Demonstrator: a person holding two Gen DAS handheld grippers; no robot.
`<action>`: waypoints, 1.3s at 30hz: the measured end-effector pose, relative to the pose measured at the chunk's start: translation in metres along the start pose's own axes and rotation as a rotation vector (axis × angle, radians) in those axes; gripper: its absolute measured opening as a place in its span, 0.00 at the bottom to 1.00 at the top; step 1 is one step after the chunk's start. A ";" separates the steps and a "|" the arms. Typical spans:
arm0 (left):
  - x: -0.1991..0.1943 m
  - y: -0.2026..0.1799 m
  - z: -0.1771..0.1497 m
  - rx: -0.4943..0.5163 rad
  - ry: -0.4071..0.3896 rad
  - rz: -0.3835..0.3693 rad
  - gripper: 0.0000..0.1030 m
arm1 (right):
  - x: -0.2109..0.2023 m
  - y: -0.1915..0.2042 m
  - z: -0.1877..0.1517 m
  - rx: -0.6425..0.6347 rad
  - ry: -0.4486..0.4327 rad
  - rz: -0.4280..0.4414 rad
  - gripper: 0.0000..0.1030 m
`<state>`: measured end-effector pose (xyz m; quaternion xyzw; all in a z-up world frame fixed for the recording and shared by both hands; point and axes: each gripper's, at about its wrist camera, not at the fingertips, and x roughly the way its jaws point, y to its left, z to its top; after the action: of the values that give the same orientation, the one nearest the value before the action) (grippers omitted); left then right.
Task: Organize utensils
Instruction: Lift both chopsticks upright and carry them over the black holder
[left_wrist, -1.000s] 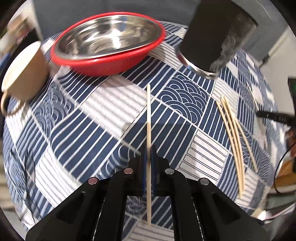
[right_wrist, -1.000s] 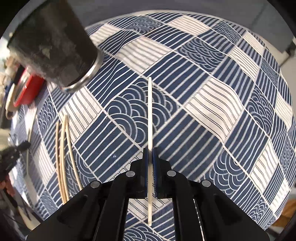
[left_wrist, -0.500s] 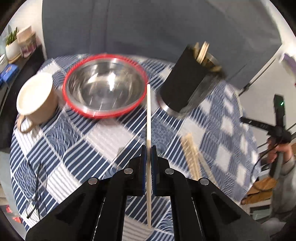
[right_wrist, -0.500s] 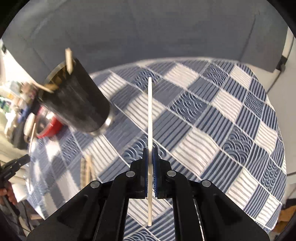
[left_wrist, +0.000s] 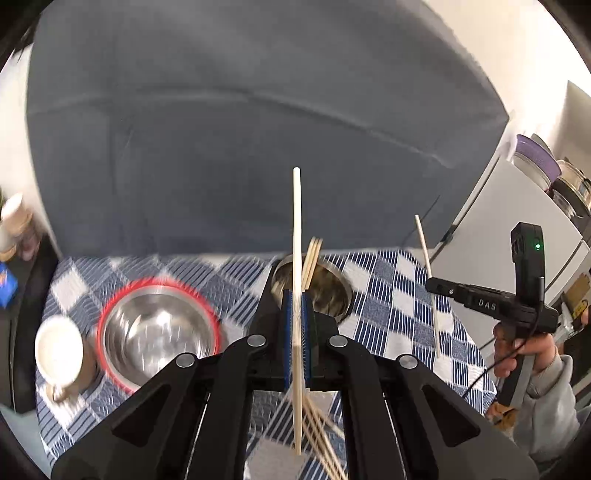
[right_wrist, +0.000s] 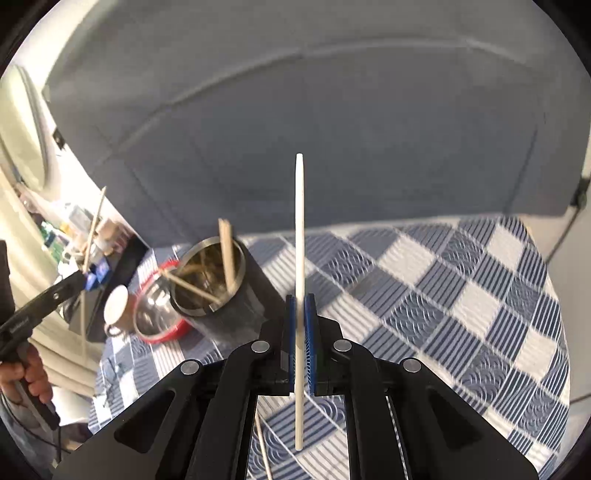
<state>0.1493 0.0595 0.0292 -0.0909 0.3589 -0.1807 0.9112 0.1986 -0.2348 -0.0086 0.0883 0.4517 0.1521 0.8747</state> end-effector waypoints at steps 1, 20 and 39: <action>0.002 -0.003 0.005 -0.001 -0.006 -0.009 0.05 | -0.002 0.003 0.005 -0.009 -0.010 0.003 0.04; 0.051 -0.006 0.049 -0.065 -0.211 -0.047 0.05 | 0.016 0.034 0.065 -0.052 -0.274 0.177 0.04; 0.112 -0.004 -0.015 0.050 -0.296 -0.002 0.05 | 0.102 0.048 0.022 -0.127 -0.243 0.228 0.05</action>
<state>0.2136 0.0108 -0.0502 -0.0944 0.2159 -0.1751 0.9559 0.2638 -0.1550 -0.0601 0.1012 0.3192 0.2670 0.9037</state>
